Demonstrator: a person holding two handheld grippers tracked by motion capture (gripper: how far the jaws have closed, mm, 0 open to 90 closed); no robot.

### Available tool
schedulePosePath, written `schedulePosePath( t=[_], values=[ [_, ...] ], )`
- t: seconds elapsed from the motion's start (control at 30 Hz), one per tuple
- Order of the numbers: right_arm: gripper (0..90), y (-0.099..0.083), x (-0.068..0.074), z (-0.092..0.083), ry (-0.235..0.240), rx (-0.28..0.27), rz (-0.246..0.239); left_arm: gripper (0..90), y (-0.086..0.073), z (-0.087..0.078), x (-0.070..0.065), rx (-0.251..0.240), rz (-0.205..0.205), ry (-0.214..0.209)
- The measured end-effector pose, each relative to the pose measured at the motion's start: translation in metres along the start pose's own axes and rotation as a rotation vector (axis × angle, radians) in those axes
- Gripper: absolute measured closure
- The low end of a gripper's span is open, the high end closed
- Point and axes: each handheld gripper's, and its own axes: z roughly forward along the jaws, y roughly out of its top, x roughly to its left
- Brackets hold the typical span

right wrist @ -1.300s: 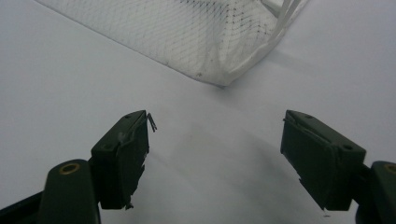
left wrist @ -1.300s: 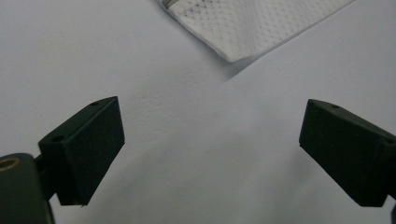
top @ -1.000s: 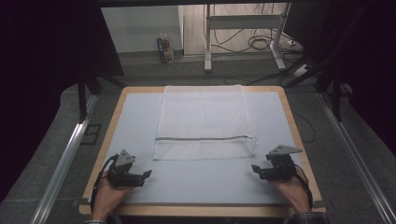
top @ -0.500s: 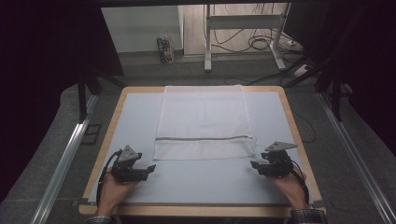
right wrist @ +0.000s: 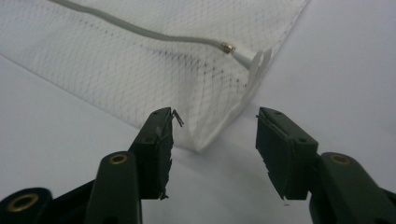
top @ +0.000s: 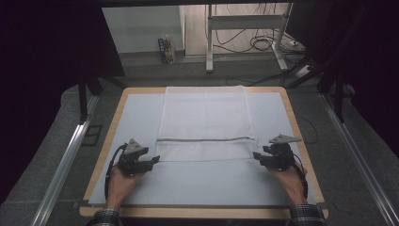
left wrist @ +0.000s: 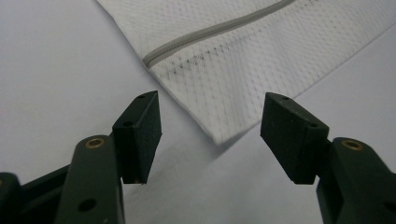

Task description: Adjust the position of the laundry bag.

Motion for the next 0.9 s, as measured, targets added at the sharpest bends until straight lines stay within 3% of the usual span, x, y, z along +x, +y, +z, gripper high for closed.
schedulePosePath(
  t=[0.13, 0.23, 0.27, 0.6, 0.67, 0.83, 0.9],
  values=[
    [48.1, 0.008, 0.000, 0.007, 0.000, -0.013, 0.017, 43.5, 0.007, 0.008, 0.000, -0.006, 0.009, 0.019],
    [50.4, 0.012, 0.002, 0.012, -0.009, -0.003, -0.001, 47.0, 0.010, 0.011, 0.001, -0.001, 0.012, 0.038],
    [54.2, 0.014, 0.003, 0.019, -0.036, 0.024, -0.032, 47.8, 0.011, 0.016, 0.002, 0.004, 0.014, 0.064],
    [63.2, 0.018, 0.000, 0.029, -0.056, 0.066, -0.029, 48.5, 0.017, 0.042, 0.005, 0.056, 0.018, 0.056],
    [63.1, 0.017, 0.002, 0.035, -0.067, 0.104, -0.050, 48.1, 0.017, 0.048, 0.003, 0.069, 0.016, 0.062],
    [67.0, 0.017, 0.002, 0.038, -0.067, 0.115, -0.059, 47.7, 0.016, 0.049, 0.005, 0.070, -0.028, 0.039],
    [70.0, 0.017, 0.004, 0.038, -0.066, 0.119, -0.057, 49.5, 0.017, 0.049, 0.004, 0.075, -0.018, 0.037]
  ],
)
